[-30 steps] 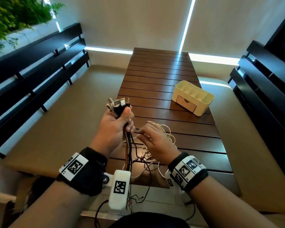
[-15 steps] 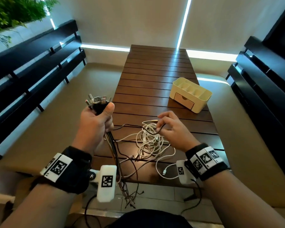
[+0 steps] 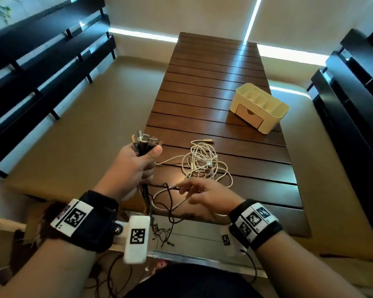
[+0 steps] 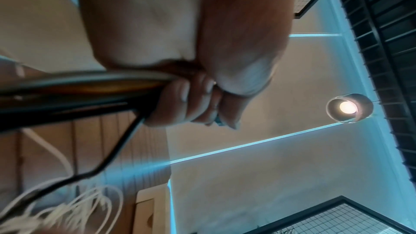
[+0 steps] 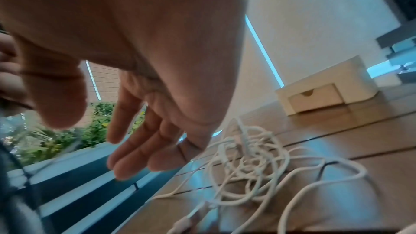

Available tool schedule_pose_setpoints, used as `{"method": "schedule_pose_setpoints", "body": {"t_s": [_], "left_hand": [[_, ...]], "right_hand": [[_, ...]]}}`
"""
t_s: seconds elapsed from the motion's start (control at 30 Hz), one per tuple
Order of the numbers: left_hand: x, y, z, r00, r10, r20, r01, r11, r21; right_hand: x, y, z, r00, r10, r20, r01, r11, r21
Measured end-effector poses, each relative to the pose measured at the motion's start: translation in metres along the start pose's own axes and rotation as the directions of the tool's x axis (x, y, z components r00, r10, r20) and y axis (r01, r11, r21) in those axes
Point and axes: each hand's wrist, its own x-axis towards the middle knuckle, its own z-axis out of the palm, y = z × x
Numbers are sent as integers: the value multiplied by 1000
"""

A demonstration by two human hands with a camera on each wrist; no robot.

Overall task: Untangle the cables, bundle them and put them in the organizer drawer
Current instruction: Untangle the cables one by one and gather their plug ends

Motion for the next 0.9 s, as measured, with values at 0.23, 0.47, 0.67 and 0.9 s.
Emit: {"method": "schedule_pose_setpoints", "body": {"t_s": [0.23, 0.47, 0.67, 0.9], "left_hand": [[-19, -26, -11, 997, -54, -59, 52, 998, -40], [-29, -26, -19, 995, -63, -81, 60, 997, -40], [-25, -19, -14, 996, -39, -75, 35, 998, -54], [-18, -19, -16, 998, -30, -47, 30, 1000, -3]], "right_hand": [[20, 6, 43, 963, -27, 269, 57, 993, -103], [45, 23, 27, 970, 16, -241, -27, 999, -43], [78, 37, 19, 962, -58, -267, -89, 856, -509], [84, 42, 16, 976, 12, -219, -156, 743, -651]]}}
